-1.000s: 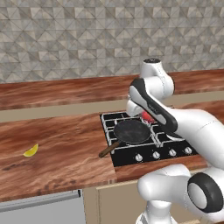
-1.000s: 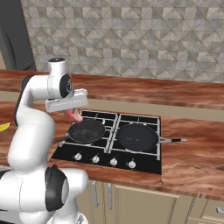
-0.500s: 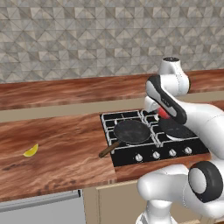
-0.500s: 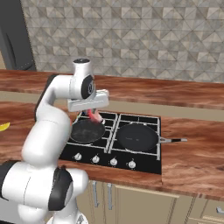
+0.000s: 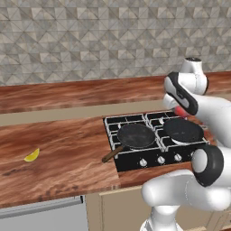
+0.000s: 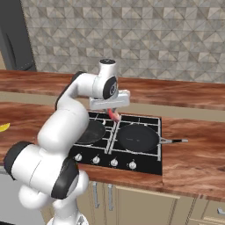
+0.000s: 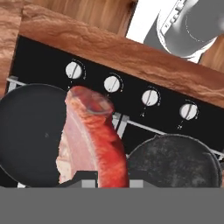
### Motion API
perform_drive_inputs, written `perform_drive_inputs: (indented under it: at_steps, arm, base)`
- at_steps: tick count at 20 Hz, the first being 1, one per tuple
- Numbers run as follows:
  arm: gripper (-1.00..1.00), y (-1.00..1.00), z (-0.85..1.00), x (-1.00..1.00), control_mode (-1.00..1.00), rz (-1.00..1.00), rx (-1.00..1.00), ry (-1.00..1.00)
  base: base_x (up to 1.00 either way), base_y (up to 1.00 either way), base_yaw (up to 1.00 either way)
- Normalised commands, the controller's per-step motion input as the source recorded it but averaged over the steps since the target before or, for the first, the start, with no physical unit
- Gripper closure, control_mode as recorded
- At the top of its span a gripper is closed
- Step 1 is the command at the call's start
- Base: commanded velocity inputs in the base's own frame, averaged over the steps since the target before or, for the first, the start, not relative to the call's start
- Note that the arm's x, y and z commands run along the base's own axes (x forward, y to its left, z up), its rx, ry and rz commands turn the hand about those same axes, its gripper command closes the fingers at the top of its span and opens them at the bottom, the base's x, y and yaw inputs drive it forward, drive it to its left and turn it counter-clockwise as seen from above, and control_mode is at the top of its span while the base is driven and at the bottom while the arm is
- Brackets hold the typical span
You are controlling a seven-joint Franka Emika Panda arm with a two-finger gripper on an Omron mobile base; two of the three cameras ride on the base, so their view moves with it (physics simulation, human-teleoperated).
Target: Place both pans onto different burners. Then place the lemon wedge and the steak on different pans.
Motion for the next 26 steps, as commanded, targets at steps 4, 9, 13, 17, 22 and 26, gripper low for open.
perform_drive_inputs:
  at_steps: [4, 9, 13, 17, 22, 26]
  arm:
    - [1.00, -0.65, -0.01, 0.26, -1.00, -0.01, 0.09, 0.00]
    - [1.00, -0.55, -0.13, 0.11, -1.00, 0.00, 0.07, 0.00]
    - [1.00, -0.40, -0.29, 0.09, -1.00, 0.00, 0.01, 0.00]
    - [1.00, -0.22, -0.33, 0.17, -1.00, 0.00, -0.01, 0.00]
    - [1.00, -0.23, -0.30, 0.22, -1.00, 0.00, -0.02, 0.00]
    - [1.00, -0.32, -0.30, 0.19, -1.00, 0.00, 0.00, 0.00]
  base:
    - [0.00, 0.00, 0.00]
    - [0.00, 0.00, 0.00]
    - [0.00, 0.00, 0.00]
    - [0.00, 0.00, 0.00]
    - [0.00, 0.00, 0.00]
    - [0.00, 0.00, 0.00]
